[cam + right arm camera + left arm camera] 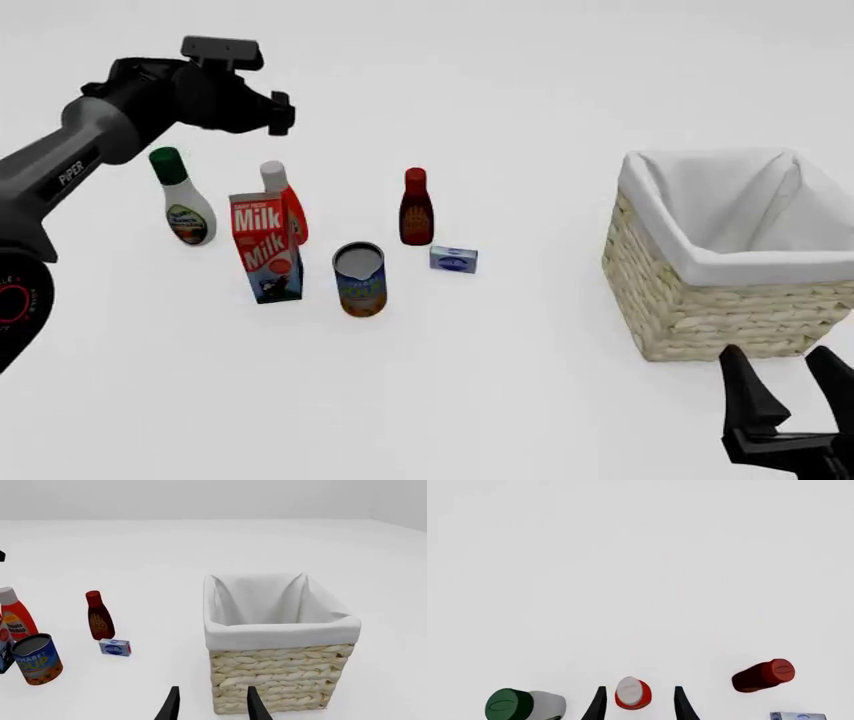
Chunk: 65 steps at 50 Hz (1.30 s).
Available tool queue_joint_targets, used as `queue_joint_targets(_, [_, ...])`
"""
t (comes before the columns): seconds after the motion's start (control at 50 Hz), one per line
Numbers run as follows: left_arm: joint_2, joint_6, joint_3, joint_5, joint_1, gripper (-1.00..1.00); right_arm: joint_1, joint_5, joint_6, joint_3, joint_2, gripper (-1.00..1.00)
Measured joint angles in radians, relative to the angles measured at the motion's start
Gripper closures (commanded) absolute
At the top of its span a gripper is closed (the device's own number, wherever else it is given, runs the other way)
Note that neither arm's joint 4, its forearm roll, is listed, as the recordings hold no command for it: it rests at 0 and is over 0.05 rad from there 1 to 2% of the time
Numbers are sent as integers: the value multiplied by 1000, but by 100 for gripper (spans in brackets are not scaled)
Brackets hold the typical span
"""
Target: Pick the ketchup and place it in the basket.
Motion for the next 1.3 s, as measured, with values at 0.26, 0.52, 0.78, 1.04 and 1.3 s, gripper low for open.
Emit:
queue_joint_targets(0.26, [36, -12, -6, -13, 6, -100, -2, -18, -1, 0, 23, -100])
queue_joint_targets(0.52, [67, -25, -9, -22, 11, -100, -4, -38, 0, 0, 48, -100])
queue_joint_targets(0.78, [95, -35, -9, -33, 12, -100, -5, -49, 1, 0, 65, -100])
queue_joint_targets(1.04, [123, -44, -13, -40, 17, -100, -7, -55, 3, 0, 74, -100])
queue_joint_targets(1.3, [143, -50, -9, -49, 24, -100, -8, -57, 4, 0, 79, -100])
